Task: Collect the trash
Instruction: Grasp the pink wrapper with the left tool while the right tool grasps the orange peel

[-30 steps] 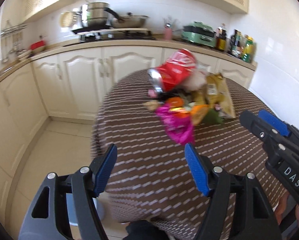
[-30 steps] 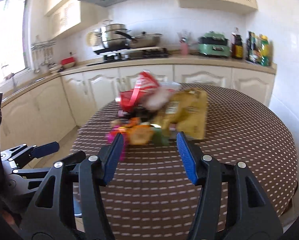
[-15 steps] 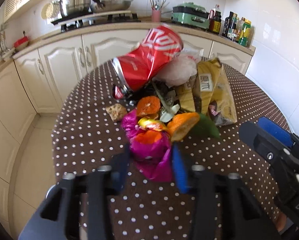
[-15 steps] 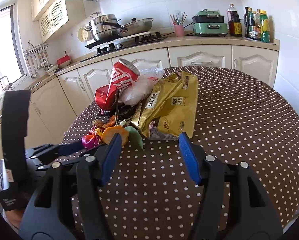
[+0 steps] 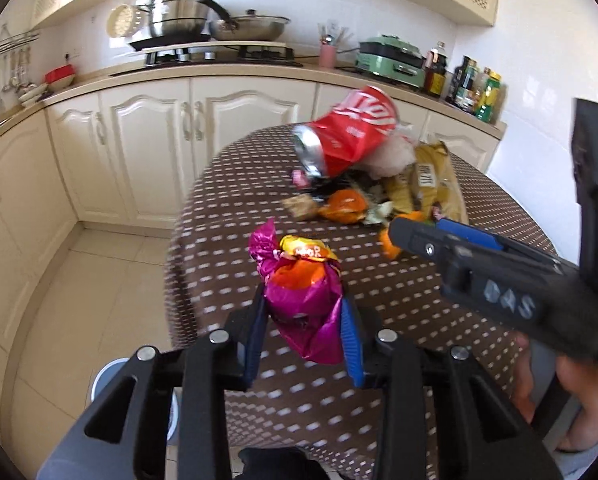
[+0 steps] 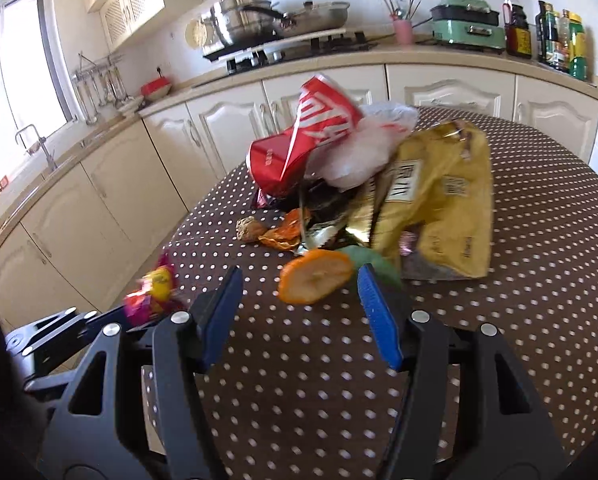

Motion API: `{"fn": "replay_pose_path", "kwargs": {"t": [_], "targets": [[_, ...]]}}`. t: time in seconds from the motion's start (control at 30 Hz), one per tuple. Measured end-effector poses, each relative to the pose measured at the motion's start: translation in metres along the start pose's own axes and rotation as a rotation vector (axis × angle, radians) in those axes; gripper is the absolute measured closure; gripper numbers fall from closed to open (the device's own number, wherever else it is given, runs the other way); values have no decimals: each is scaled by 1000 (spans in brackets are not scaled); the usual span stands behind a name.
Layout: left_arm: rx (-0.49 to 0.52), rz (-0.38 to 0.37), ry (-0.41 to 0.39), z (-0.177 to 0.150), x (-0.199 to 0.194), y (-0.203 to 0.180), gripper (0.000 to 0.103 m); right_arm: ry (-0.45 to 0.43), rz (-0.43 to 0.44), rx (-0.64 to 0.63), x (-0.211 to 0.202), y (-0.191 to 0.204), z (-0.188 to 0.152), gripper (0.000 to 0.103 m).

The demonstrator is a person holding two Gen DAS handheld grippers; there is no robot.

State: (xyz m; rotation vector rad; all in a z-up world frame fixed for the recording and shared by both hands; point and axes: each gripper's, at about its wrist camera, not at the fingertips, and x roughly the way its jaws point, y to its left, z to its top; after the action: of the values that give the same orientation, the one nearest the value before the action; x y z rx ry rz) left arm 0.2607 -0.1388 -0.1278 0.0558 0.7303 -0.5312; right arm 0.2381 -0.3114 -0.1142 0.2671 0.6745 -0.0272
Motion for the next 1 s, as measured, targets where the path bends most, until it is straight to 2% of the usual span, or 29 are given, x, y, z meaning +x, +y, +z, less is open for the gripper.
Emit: {"fn": "replay_pose_path", "kwargs": {"t": [0.2, 0.23, 0.27, 0.3, 0.33, 0.37, 0.4, 0.57, 0.7, 1.0], "targets": [[-33, 21, -15, -4, -10, 24, 70, 106, -62, 17, 27, 9, 8, 46], [-37, 18, -18, -5, -12, 27, 70, 116, -70, 16, 29, 10, 7, 50], [-40, 15, -20, -6, -13, 30, 70, 120, -80, 16, 30, 11, 8, 64], [-41, 14, -22, -7, -15, 31, 70, 124, -89, 17, 31, 10, 8, 70], [-45, 10, -27, -9, -17, 34, 70, 129, -84, 20, 32, 10, 8, 71], [-50, 7, -29, -10, -19, 35, 70, 127, -83, 22, 32, 10, 7, 80], [-54, 2, -32, -11, -21, 38, 70, 116, -85, 19, 29, 10, 7, 82], [-66, -6, -50, -17, -31, 50, 70, 17, -153, -3, 8, 13, 3, 85], [-87, -6, -64, -22, -42, 65, 70, -48, -147, -21, -15, 19, -8, 86], [-141, 8, -82, -41, -64, 100, 70, -101, -140, -61, -56, 50, -35, 86]]}}
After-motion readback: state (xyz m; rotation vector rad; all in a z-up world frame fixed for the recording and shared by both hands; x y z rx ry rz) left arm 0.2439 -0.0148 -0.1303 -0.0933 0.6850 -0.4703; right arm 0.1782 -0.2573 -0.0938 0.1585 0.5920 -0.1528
